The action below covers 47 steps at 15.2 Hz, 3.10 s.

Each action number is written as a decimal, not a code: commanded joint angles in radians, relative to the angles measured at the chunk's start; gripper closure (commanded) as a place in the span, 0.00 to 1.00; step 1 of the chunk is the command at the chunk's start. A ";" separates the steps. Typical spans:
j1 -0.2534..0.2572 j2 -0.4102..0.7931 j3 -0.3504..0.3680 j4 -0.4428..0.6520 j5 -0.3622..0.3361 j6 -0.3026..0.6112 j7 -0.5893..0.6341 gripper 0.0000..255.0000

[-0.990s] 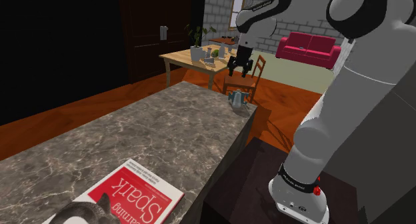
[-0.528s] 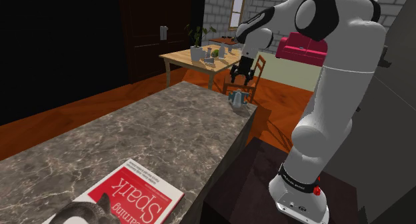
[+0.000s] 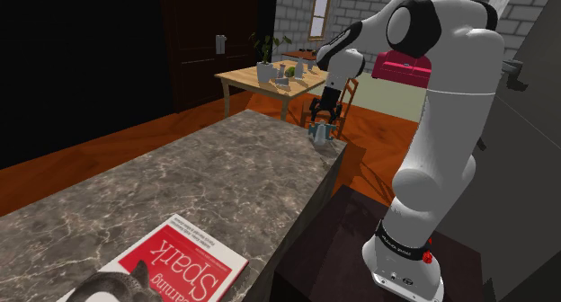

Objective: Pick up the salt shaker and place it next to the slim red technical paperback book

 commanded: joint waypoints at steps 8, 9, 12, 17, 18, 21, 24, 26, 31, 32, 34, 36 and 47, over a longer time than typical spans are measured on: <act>0.001 0.010 0.003 -0.012 0.008 0.021 -0.006 0.00; 0.001 0.010 0.003 -0.012 0.008 0.021 -0.006 1.00; 0.000 0.009 0.002 -0.009 0.006 0.017 -0.005 1.00; 0.002 0.007 0.003 -0.008 0.006 0.015 -0.002 1.00; 0.001 0.010 0.003 -0.012 0.008 0.021 -0.006 1.00; 0.003 -0.011 -0.001 0.004 -0.006 -0.012 0.009 1.00; 0.005 -0.030 -0.004 0.023 -0.019 -0.046 0.022 1.00; 0.006 -0.042 -0.005 0.036 -0.027 -0.069 0.031 1.00; 0.007 -0.067 -0.008 0.074 -0.044 -0.127 0.052 1.00; 0.007 -0.072 -0.009 0.083 -0.047 -0.138 0.055 1.00; 0.008 -0.080 -0.009 0.100 -0.052 -0.162 0.063 1.00; 0.008 -0.087 -0.010 0.118 -0.057 -0.186 0.070 1.00; 0.006 -0.113 -0.013 0.236 -0.075 -0.323 0.104 1.00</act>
